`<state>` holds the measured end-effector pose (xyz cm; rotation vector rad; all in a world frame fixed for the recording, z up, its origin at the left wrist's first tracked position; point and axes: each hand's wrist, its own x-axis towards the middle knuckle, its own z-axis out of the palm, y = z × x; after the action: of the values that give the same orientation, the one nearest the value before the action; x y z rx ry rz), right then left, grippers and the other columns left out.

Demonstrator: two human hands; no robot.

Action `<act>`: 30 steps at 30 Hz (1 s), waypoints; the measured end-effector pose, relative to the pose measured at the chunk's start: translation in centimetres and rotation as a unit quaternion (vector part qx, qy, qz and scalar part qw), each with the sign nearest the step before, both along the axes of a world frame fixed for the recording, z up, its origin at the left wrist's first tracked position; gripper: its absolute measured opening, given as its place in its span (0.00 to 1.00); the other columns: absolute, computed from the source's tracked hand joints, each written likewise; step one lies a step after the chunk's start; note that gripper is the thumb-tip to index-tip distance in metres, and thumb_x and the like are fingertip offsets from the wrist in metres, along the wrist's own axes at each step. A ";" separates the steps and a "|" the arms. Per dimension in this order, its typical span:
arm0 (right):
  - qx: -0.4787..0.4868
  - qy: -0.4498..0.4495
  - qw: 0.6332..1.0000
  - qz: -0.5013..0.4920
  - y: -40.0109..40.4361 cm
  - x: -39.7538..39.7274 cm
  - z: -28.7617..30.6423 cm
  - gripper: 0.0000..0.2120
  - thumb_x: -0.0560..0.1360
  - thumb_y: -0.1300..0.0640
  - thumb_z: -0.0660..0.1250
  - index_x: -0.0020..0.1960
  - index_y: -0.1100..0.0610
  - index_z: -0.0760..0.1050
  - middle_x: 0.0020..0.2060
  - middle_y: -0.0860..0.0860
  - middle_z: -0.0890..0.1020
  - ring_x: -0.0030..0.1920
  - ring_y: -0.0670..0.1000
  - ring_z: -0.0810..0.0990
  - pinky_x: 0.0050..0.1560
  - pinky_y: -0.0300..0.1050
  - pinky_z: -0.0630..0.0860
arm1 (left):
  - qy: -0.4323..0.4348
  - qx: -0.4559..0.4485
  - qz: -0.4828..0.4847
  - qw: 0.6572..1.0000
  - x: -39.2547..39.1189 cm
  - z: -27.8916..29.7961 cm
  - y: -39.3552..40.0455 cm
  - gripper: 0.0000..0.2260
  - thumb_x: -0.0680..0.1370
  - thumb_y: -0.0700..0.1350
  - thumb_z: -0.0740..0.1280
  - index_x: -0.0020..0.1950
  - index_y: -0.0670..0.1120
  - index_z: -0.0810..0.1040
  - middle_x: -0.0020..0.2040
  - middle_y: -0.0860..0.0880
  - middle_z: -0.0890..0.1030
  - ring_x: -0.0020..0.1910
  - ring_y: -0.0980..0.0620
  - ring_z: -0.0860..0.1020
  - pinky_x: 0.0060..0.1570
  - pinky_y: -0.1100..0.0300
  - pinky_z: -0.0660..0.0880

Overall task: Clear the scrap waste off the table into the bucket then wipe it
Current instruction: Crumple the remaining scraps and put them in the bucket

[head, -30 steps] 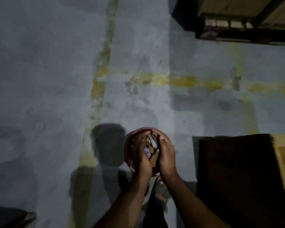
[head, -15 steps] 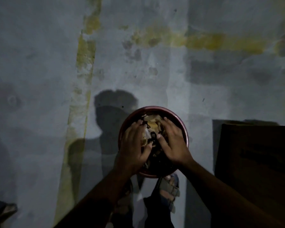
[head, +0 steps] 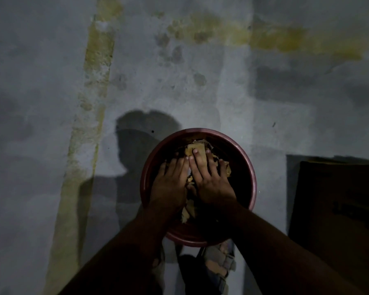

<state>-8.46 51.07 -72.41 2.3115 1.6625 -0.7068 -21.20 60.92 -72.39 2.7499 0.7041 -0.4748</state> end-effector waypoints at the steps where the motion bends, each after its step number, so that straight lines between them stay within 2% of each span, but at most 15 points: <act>1: -0.004 0.003 1.000 0.007 0.0 0.1 0.0 0.37 0.79 0.37 0.42 0.83 0.57 0.50 0.82 0.58 0.50 0.80 0.66 0.54 0.72 0.73 0.58 | -0.001 -0.001 0.003 1.000 0.1 0.1 0.0 0.32 0.76 0.53 0.55 0.78 0.38 0.65 0.75 0.39 0.69 0.75 0.40 0.67 0.73 0.41 0.65; 3: 0.006 0.005 1.000 0.011 0.1 0.3 0.8 0.37 0.79 0.37 0.41 0.83 0.55 0.47 0.82 0.57 0.48 0.80 0.66 0.50 0.74 0.73 0.52 | -0.004 0.003 0.010 1.000 0.0 1.0 -0.2 0.32 0.78 0.53 0.54 0.79 0.38 0.63 0.77 0.38 0.66 0.77 0.39 0.64 0.74 0.41 0.63; 6: 0.045 0.015 0.998 -0.033 0.0 0.4 4.7 0.36 0.78 0.37 0.47 0.82 0.53 0.53 0.82 0.57 0.52 0.81 0.63 0.46 0.75 0.70 0.45 | -0.020 0.026 0.036 0.999 -0.4 4.2 -0.7 0.32 0.79 0.54 0.55 0.79 0.39 0.62 0.79 0.38 0.62 0.79 0.41 0.61 0.74 0.41 0.60; 9: 0.072 0.071 0.993 -0.064 -0.6 0.4 10.9 0.35 0.78 0.37 0.47 0.83 0.49 0.50 0.82 0.55 0.45 0.81 0.59 0.37 0.77 0.66 0.37 | -0.051 0.039 0.038 0.997 -1.0 9.8 -1.2 0.32 0.79 0.55 0.57 0.80 0.40 0.60 0.81 0.39 0.58 0.80 0.42 0.57 0.75 0.43 0.57; 11: 0.094 0.078 0.989 -0.078 -1.2 0.2 15.7 0.33 0.79 0.38 0.49 0.82 0.48 0.52 0.82 0.55 0.48 0.82 0.60 0.42 0.77 0.67 0.40 | -0.054 0.035 0.043 0.997 -1.2 14.6 -1.4 0.33 0.79 0.56 0.56 0.81 0.41 0.59 0.81 0.41 0.57 0.81 0.43 0.56 0.75 0.42 0.59; 13: 0.114 0.071 0.986 -0.101 -1.6 -0.1 22.2 0.31 0.80 0.40 0.52 0.81 0.49 0.57 0.81 0.56 0.55 0.81 0.60 0.50 0.77 0.65 0.44 | -0.069 0.027 0.048 0.996 -0.9 21.0 -1.3 0.34 0.78 0.56 0.58 0.81 0.42 0.58 0.81 0.42 0.58 0.80 0.44 0.57 0.75 0.43 0.61; 16: 0.131 0.067 0.982 -0.121 -2.0 -0.7 33.1 0.28 0.81 0.43 0.52 0.79 0.50 0.61 0.78 0.55 0.63 0.79 0.58 0.57 0.76 0.66 0.53 | -0.083 0.029 0.035 0.995 -0.7 31.8 -1.0 0.34 0.79 0.57 0.61 0.81 0.44 0.57 0.82 0.43 0.58 0.79 0.44 0.60 0.74 0.45 0.61; 18: 0.142 0.059 0.979 -0.133 -2.7 -1.0 40.5 0.28 0.81 0.43 0.52 0.79 0.51 0.61 0.78 0.54 0.64 0.79 0.55 0.57 0.76 0.65 0.55 | -0.099 0.032 0.008 0.995 -0.7 39.6 -0.8 0.33 0.79 0.57 0.59 0.81 0.43 0.57 0.82 0.43 0.56 0.80 0.44 0.59 0.73 0.44 0.62; 20: 0.147 0.045 0.979 -0.137 -4.2 -1.6 47.4 0.28 0.82 0.42 0.53 0.80 0.51 0.60 0.80 0.53 0.61 0.80 0.54 0.55 0.77 0.63 0.53 | -0.116 0.021 -0.013 0.993 -1.2 47.1 -1.5 0.31 0.80 0.56 0.58 0.80 0.43 0.60 0.81 0.43 0.59 0.80 0.44 0.59 0.74 0.42 0.64; 24: 0.180 -0.021 0.965 -0.189 -8.4 -3.6 59.1 0.29 0.83 0.41 0.51 0.80 0.52 0.58 0.81 0.52 0.58 0.81 0.52 0.53 0.77 0.65 0.53 | -0.151 0.014 -0.072 0.986 -2.1 59.3 -4.6 0.30 0.80 0.56 0.53 0.80 0.43 0.63 0.81 0.43 0.60 0.79 0.45 0.60 0.72 0.43 0.65; 30: 0.243 -0.117 0.916 -0.298 -17.3 -6.8 71.0 0.29 0.83 0.41 0.49 0.81 0.51 0.57 0.81 0.50 0.58 0.82 0.51 0.52 0.76 0.67 0.54 | -0.233 0.005 -0.153 0.960 -1.8 70.2 -12.1 0.29 0.82 0.56 0.51 0.82 0.47 0.54 0.83 0.46 0.54 0.81 0.47 0.54 0.76 0.45 0.58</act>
<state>-15.29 33.79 -1.43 3.1548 1.1055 -0.0722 -23.00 48.84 -2.18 2.8277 0.1681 0.1275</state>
